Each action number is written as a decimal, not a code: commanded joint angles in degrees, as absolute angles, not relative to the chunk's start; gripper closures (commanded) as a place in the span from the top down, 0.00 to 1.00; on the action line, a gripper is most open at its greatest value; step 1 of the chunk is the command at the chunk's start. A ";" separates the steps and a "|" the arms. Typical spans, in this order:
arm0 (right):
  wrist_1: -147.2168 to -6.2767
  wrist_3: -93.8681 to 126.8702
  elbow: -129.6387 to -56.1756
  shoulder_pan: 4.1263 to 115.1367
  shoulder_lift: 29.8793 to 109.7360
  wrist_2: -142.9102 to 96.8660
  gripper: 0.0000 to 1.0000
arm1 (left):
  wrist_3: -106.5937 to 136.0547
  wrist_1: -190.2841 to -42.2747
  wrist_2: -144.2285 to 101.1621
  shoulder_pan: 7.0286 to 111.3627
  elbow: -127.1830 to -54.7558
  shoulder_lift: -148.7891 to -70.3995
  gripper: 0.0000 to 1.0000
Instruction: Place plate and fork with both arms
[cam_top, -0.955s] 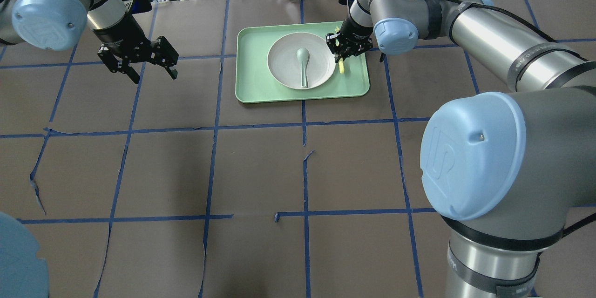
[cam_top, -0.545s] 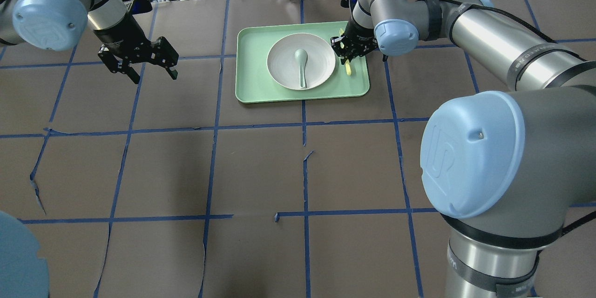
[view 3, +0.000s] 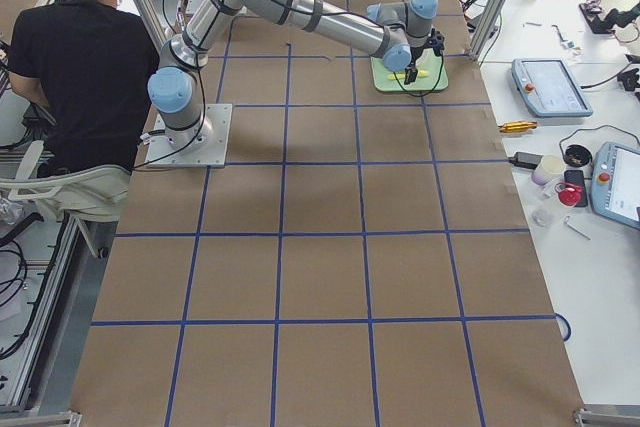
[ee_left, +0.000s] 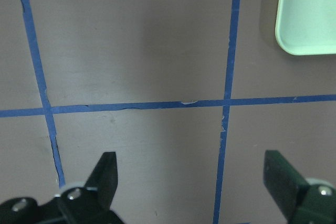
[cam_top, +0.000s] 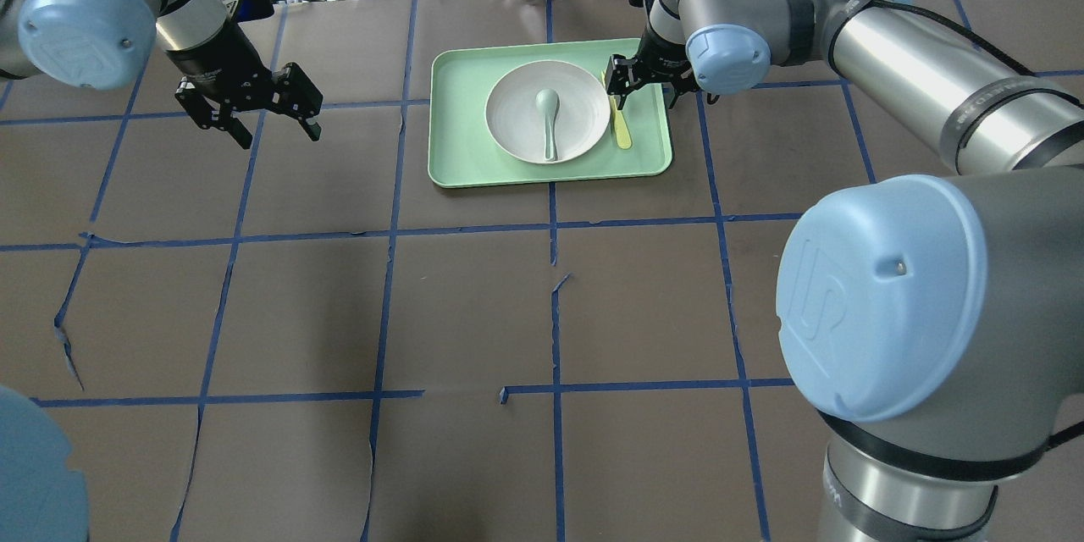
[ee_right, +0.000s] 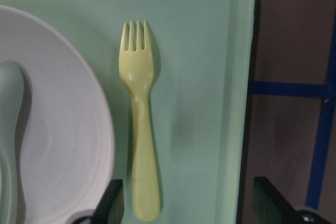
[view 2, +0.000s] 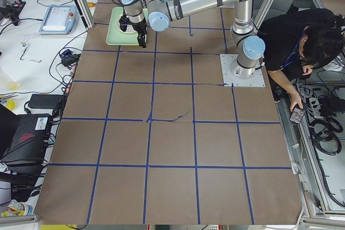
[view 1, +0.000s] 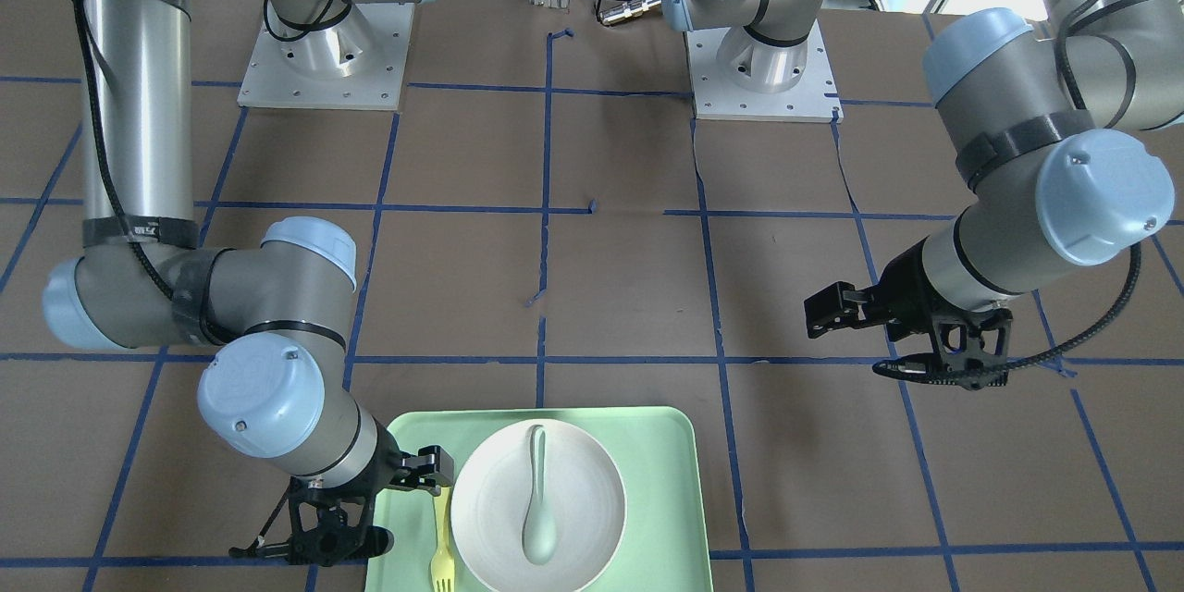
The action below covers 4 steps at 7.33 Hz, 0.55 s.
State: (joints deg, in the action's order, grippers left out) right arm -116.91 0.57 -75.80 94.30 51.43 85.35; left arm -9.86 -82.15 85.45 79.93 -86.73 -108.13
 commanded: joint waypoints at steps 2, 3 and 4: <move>-100.06 0.70 -75.94 94.04 65.25 91.85 1.00 | -7.14 -82.61 86.39 81.12 -86.48 -104.43 1.00; -95.23 1.23 -76.37 94.04 69.83 91.85 1.00 | -2.94 -83.31 86.40 81.91 -87.09 -102.50 1.00; -91.10 2.10 -76.64 94.13 73.09 91.76 1.00 | -1.86 -85.67 88.22 83.48 -87.19 -100.83 1.00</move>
State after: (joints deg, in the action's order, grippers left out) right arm -96.55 1.26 -76.30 94.07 68.33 91.72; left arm -4.26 -83.62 86.76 81.99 -86.92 -102.97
